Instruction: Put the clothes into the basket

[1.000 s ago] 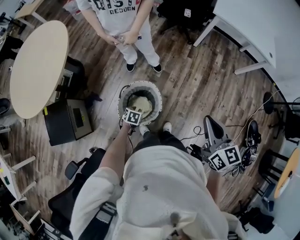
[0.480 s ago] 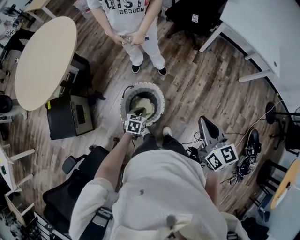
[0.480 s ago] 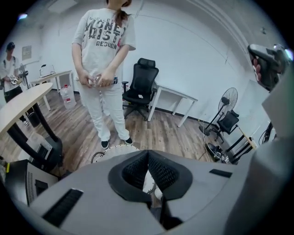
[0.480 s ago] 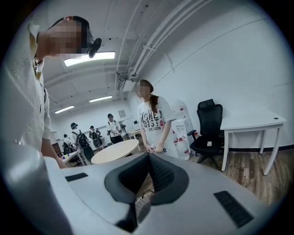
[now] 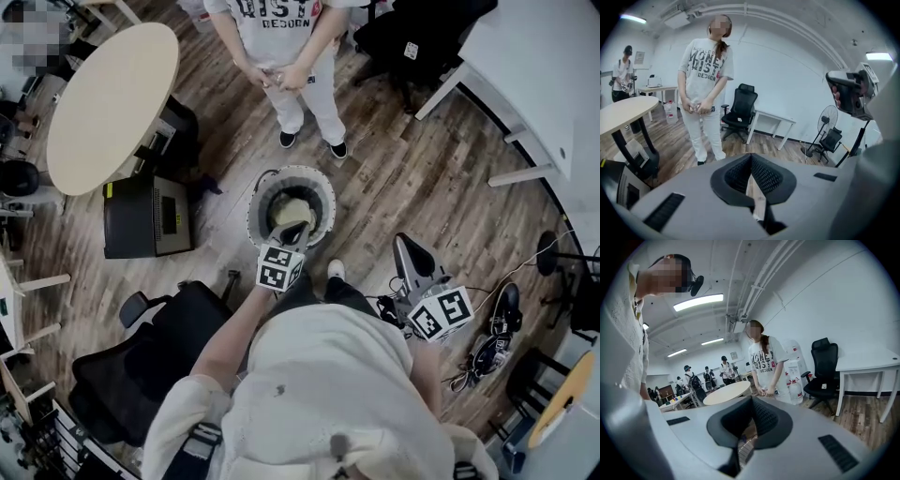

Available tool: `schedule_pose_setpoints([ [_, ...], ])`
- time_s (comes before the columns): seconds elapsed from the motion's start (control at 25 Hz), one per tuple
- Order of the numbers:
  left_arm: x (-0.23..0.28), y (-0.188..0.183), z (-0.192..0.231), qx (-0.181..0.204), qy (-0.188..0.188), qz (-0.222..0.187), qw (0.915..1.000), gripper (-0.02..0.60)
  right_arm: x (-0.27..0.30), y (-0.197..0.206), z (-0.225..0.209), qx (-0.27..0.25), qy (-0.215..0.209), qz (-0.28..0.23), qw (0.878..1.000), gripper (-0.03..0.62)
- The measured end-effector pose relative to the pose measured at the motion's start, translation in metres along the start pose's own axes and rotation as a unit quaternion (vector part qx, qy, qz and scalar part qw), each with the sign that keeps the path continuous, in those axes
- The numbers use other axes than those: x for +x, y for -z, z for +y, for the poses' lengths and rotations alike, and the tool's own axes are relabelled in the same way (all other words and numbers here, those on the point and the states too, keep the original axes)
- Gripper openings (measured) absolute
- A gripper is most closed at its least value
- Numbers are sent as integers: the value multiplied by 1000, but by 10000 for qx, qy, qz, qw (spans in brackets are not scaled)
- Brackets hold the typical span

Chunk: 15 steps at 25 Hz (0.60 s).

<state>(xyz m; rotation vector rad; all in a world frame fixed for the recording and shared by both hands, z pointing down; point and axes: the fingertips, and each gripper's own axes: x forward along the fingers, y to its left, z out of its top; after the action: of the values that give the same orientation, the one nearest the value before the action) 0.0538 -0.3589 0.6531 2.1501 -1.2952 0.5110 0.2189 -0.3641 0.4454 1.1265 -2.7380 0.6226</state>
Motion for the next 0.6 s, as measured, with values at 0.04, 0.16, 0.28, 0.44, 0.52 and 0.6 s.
schedule_pose_setpoints([
  [0.04,-7,-6,-6,-41,-47,-144,9999,20,-2,0,1,-12,-60,4,10000,8],
  [0.16,-24,-23,-24,-110,-146,-543,9984,20,-9,1,2,-45,-243,20,9997,8],
  [0.28,-39,-36,-43,0,-226,-831,9963,20,-16,2,3,-76,-438,54,9990,8],
  [0.44,-60,-50,-65,135,-316,-1161,9926,20,-24,3,8,-111,-697,94,9975,8],
  [0.52,-73,-60,-74,86,-337,-1401,9895,20,-25,3,11,-149,-834,109,9963,8],
  [0.6,-87,-72,-83,-5,-370,-1670,9853,20,-26,2,14,-198,-974,136,9950,8],
])
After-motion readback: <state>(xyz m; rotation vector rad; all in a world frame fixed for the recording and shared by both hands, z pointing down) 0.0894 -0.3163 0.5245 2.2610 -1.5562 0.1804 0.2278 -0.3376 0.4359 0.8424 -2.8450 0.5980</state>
